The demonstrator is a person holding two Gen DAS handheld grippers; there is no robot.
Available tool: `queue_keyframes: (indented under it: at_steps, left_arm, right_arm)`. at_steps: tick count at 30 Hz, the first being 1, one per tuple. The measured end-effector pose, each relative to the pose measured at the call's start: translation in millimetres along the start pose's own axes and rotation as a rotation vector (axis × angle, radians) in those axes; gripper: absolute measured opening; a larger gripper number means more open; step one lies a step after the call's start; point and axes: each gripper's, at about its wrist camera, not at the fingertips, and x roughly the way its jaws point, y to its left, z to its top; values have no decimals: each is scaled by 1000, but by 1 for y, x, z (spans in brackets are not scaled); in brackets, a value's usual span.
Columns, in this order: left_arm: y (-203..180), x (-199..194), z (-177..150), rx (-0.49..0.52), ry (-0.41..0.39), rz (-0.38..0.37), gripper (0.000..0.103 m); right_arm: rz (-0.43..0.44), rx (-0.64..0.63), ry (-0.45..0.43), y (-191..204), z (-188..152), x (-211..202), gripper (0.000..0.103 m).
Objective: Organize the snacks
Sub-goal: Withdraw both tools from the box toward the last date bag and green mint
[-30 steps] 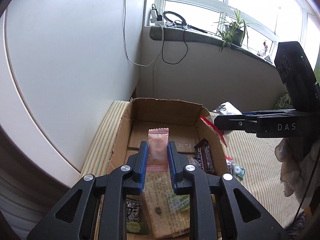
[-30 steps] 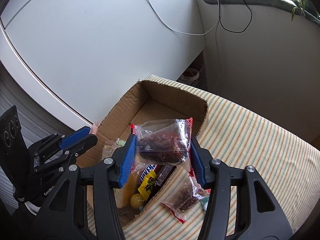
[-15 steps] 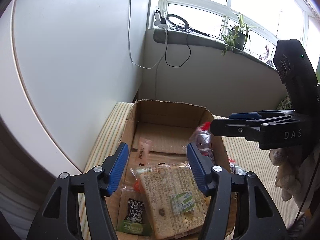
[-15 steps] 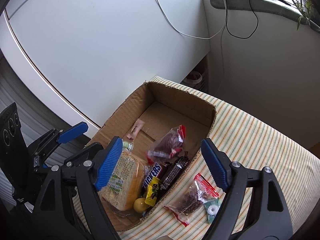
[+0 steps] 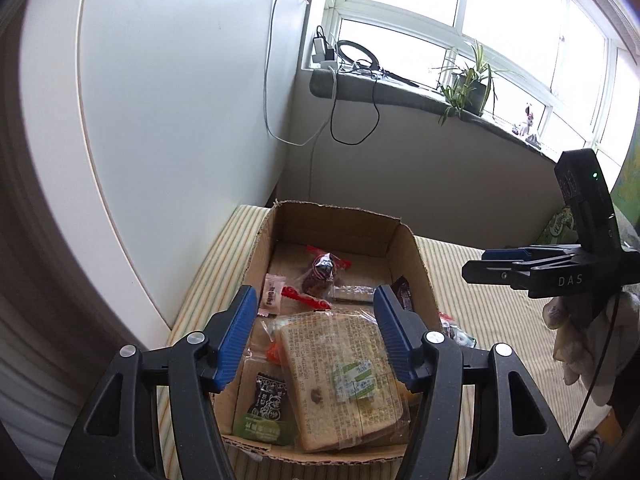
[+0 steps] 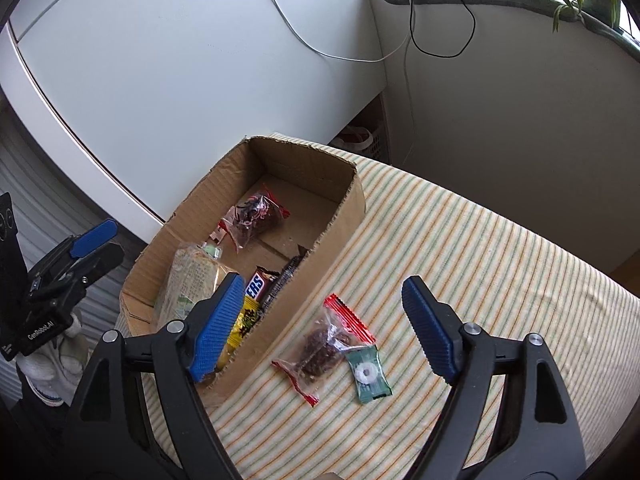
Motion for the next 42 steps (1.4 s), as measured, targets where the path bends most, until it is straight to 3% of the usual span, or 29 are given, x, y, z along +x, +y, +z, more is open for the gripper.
queue_keyframes:
  at_steps: [4,12,21,28,42]
  left_arm:
    - [-1,-11,-5,-14,-8,-12,60]
    - [-6,-22,-17,-38,1,-33,60]
    - [-11,-28,-26,-54,17,-30,60]
    - [-23,-30,-30,-39,29,-43,60]
    - [-100,-16,-48,64,93,-159,60]
  right_arm:
    - [2,6,38,-6,-10,7,82]
    - [-22,0,132,-7,-30,43,59]
    - [-35,-36,172,4,-41,61,57]
    - [-37,-57,182,-2,-63,46,55]
    - [-126,114,139,-79,-121,-25,55]
